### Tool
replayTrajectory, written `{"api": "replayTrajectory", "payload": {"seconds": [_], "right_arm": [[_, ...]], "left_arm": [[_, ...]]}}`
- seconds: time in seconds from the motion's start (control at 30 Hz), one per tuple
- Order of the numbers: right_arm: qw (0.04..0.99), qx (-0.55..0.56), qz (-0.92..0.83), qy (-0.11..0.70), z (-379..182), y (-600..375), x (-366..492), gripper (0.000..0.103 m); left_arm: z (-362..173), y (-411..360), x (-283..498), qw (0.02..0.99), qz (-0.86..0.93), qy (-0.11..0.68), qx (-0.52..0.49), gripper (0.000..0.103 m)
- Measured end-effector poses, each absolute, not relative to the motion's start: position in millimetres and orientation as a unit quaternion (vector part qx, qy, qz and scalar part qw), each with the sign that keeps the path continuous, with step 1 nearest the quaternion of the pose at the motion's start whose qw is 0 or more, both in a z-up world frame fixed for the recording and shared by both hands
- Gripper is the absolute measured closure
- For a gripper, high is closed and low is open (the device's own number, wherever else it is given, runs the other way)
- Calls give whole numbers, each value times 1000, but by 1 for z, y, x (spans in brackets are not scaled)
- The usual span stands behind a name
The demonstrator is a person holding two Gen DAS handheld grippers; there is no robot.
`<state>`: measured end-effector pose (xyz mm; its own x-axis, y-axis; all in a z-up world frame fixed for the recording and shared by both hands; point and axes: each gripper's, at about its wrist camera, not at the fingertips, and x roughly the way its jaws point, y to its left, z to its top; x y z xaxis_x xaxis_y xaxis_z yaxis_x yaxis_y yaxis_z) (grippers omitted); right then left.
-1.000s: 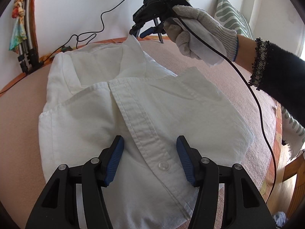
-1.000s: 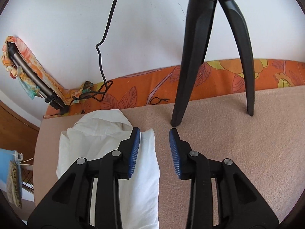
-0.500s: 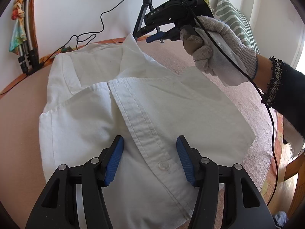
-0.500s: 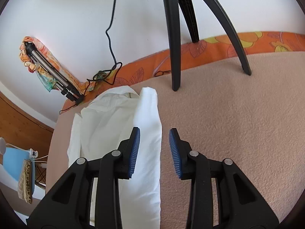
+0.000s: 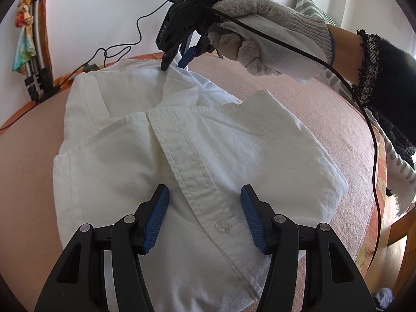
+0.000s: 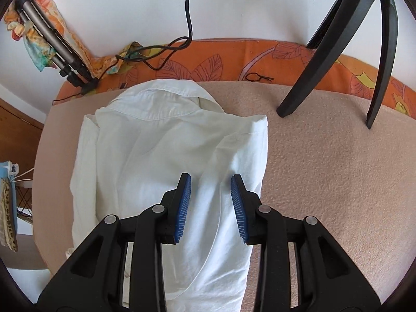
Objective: Fold small clothes
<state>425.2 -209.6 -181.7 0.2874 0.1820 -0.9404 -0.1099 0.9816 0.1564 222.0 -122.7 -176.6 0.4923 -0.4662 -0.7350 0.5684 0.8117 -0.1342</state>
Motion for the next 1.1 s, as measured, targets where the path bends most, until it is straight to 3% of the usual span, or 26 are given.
{"api": "replayTrajectory", "payload": {"seconds": [0.2, 0.37, 0.47, 0.8, 1.1], "right_arm": [[810, 12, 97, 578, -192, -203, 426, 68], [830, 83, 131, 535, -155, -231, 396, 67], [854, 82, 126, 498, -137, -252, 367, 48], [854, 143, 127, 484, -163, -290, 376, 48], [853, 88, 145, 494, -192, -260, 404, 52]], "left_arm": [[-175, -122, 221, 861, -303, 403, 61, 47], [-154, -97, 218, 862, -311, 401, 16, 47], [-135, -68, 226, 879, -291, 379, -14, 45], [-154, 13, 355, 871, -218, 414, -146, 45], [-181, -4, 428, 852, -225, 444, -165, 45]]}}
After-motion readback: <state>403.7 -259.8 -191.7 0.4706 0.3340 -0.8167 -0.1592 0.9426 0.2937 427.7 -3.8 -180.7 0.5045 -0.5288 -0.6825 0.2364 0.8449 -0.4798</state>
